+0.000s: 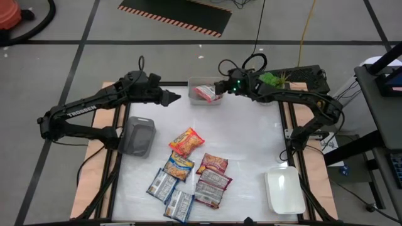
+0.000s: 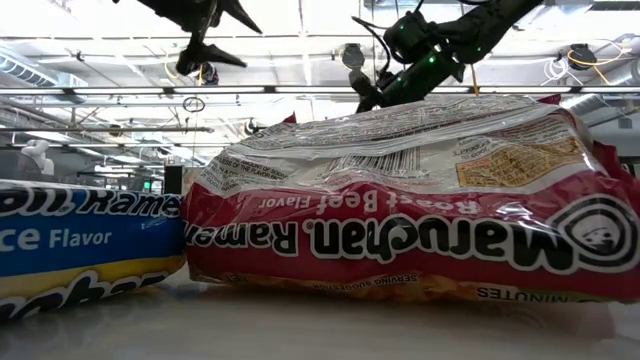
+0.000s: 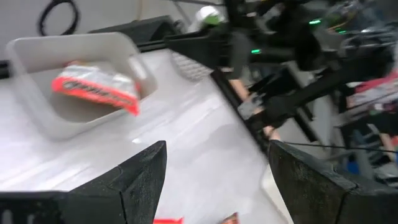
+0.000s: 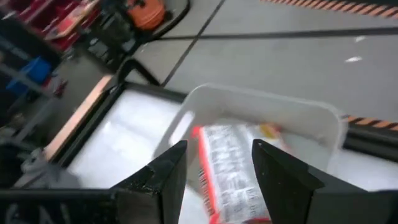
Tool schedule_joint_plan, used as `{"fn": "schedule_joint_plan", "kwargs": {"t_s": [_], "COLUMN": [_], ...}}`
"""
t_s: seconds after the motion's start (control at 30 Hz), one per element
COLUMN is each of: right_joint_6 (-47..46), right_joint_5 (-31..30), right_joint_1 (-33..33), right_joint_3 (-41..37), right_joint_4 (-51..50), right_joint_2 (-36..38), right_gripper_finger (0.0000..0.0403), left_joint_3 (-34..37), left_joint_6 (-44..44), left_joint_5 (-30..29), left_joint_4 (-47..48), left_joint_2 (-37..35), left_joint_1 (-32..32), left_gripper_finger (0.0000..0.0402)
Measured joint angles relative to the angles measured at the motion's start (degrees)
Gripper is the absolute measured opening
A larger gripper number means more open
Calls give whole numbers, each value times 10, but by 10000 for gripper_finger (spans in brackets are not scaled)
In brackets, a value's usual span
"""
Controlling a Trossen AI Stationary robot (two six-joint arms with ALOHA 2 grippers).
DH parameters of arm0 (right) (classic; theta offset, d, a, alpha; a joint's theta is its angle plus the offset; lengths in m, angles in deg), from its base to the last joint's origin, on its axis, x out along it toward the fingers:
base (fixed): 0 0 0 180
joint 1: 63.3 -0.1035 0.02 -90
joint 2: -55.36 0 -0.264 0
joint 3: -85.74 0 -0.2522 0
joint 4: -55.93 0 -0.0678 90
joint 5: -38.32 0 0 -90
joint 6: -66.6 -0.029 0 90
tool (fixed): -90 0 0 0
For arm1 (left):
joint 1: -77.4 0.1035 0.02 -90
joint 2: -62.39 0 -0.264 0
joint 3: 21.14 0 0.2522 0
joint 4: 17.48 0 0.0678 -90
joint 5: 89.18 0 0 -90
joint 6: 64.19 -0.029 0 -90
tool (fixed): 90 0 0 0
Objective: Sort Maruchan noodles
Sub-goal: Put the right orange noodle pack into the gray bin
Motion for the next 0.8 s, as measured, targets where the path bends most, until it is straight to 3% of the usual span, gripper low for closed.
{"fn": "schedule_joint_plan", "kwargs": {"t_s": [0.17,0.33,0.47,0.8], "right_joint_6": [31,195,302,418], "right_joint_5": [54,118,81,38], "right_joint_1": [-15,-51,-74,-66], "right_joint_3": [0,5,54,229], "right_joint_4": [8,90,68,-86], "right_joint_2": [0,0,-12,-147], "right_gripper_finger": [174,182,204,235], "left_joint_3": [0,0,0,0], "left_joint_6": [-2,-1,2,11], "left_joint_5": [-5,-5,-5,-16], "left_joint_4": [45,54,53,57], "left_joint_2": [0,0,0,0], "left_joint_1": [0,0,0,-1], "left_gripper_finger": [280,280,280,280]}}
